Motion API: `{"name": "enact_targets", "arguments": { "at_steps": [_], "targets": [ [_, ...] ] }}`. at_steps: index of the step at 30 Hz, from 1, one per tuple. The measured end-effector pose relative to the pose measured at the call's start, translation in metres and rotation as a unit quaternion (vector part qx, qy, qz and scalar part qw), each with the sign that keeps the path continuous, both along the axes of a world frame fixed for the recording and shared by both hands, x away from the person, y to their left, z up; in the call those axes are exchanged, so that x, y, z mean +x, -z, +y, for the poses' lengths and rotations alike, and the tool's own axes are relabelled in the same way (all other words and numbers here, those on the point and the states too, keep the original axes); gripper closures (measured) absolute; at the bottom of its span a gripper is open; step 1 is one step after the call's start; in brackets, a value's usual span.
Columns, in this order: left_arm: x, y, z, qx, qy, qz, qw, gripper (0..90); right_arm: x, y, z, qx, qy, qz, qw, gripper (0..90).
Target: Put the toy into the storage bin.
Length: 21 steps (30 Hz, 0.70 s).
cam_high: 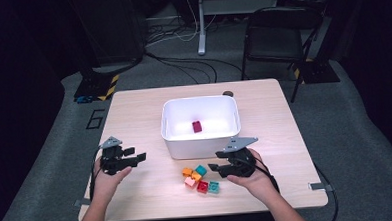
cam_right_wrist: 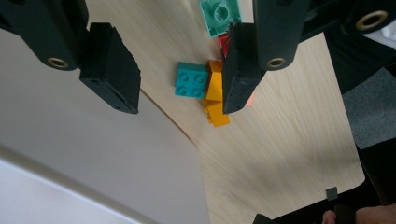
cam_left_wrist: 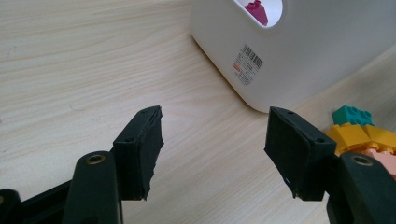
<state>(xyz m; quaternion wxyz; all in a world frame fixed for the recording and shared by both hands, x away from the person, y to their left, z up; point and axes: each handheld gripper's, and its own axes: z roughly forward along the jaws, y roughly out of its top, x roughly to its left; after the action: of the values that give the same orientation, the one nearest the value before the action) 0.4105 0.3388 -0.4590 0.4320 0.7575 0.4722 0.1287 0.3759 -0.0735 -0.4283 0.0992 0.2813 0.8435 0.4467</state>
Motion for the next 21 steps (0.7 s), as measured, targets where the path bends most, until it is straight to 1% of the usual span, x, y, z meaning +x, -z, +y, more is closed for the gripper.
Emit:
{"name": "enact_targets", "arguments": {
  "at_steps": [1,3,5,6,8,9,11,12,14,17,18,19,21],
  "targets": [
    [0.0,0.0,-0.001,0.002,0.0,0.0,1.0,35.8,-0.002,0.004,-0.002,0.001,-0.002,0.002,1.0,47.1],
    [0.0,0.0,-0.001,0.001,0.0,0.0,1.0,35.9,-0.003,0.006,-0.002,0.002,-0.001,0.004,1.0,47.2],
    [0.0,0.001,-0.002,0.002,-0.002,-0.001,1.0,35.9,-0.005,0.011,-0.001,0.004,-0.007,0.007,0.9999,47.3],
    [0.0,0.001,-0.002,0.001,-0.001,0.002,1.0,35.9,-0.006,0.016,-0.001,0.001,-0.013,0.006,0.9999,47.6],
    [0.0,0.001,-0.002,0.001,-0.001,0.003,1.0,35.9,-0.007,0.021,0.0,-0.001,-0.02,0.007,0.9998,47.6],
    [0.0,0.001,-0.002,0.001,-0.001,0.003,1.0,35.9,-0.007,0.021,0.0,-0.001,-0.02,0.007,0.9998,47.6],
    [0.0,0.001,-0.001,0.001,0.0,0.002,1.0,35.9,-0.009,0.028,0.001,-0.003,-0.027,0.01,0.9996,48.0],
    [0.0,0.001,-0.001,0.0,0.0,0.003,1.0,35.9,-0.01,0.031,0.001,-0.002,-0.027,0.015,0.9995,48.2],
    [0.001,0.002,-0.001,-0.002,-0.001,-0.002,1.0,35.9,-0.01,0.04,0.002,-0.008,-0.032,0.02,0.9992,48.6],
    [0.001,0.001,-0.001,0.001,-0.001,-0.001,1.0,35.9,-0.01,0.048,0.004,-0.018,-0.036,0.023,0.9989,49.3],
    [0.001,0.001,-0.001,0.001,-0.001,-0.001,1.0,35.9,-0.01,0.048,0.004,-0.018,-0.036,0.023,0.9989,49.3],
    [0.001,0.001,-0.001,0.001,-0.001,-0.001,1.0,35.9,-0.011,0.052,0.004,-0.024,-0.038,0.022,0.9987,49.9],
    [0.001,0.001,-0.001,0.001,0.0,-0.001,1.0,35.9,-0.012,0.055,0.004,-0.024,-0.038,0.026,0.9986,49.8]
  ]
}}
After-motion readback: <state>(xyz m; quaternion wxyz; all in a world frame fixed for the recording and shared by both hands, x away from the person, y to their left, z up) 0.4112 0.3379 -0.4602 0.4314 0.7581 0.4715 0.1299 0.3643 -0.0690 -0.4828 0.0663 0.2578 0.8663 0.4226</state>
